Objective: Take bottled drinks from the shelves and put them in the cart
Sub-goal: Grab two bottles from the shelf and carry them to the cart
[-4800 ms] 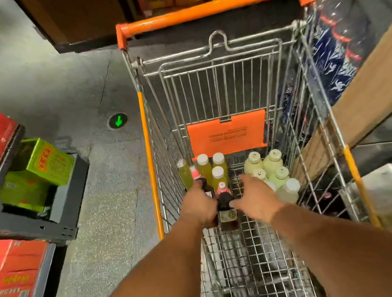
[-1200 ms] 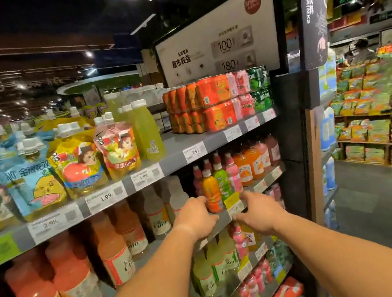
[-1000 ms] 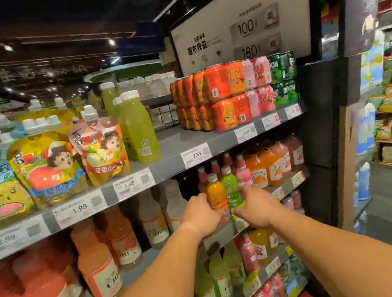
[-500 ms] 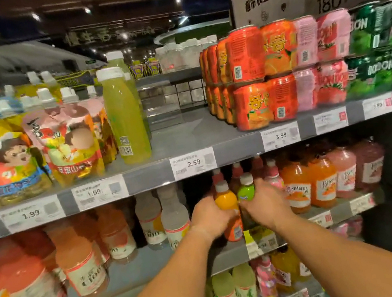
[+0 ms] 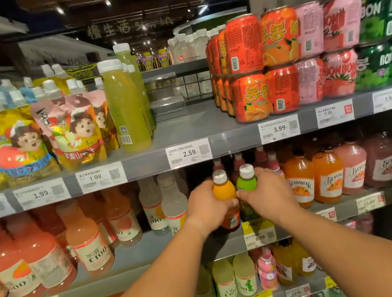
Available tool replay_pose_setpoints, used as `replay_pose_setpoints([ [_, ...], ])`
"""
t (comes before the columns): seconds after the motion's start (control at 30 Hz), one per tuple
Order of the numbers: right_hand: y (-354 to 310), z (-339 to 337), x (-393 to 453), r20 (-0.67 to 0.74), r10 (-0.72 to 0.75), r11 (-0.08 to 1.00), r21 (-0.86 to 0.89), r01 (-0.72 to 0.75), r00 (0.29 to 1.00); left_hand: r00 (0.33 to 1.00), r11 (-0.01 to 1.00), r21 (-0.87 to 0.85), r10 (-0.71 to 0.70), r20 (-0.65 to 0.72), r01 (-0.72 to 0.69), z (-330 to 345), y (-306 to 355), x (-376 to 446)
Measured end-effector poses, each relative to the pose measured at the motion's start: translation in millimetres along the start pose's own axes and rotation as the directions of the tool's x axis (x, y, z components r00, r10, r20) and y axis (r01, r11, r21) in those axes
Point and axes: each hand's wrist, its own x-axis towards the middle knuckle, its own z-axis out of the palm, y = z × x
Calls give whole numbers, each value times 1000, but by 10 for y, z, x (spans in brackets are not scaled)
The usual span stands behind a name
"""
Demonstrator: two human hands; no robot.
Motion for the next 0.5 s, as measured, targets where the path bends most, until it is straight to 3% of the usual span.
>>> replay_pose_setpoints([
  [0.2,-410,-208,-300,-112,-151,988,-2,152,982,995,993,-83,76,-71,-82,-419,19,-345],
  [0.5,-1660,156,-1359,-17,-278,957,79,279,960,980,998,-69,-11,-199,-2,-1552,-734,-1547],
])
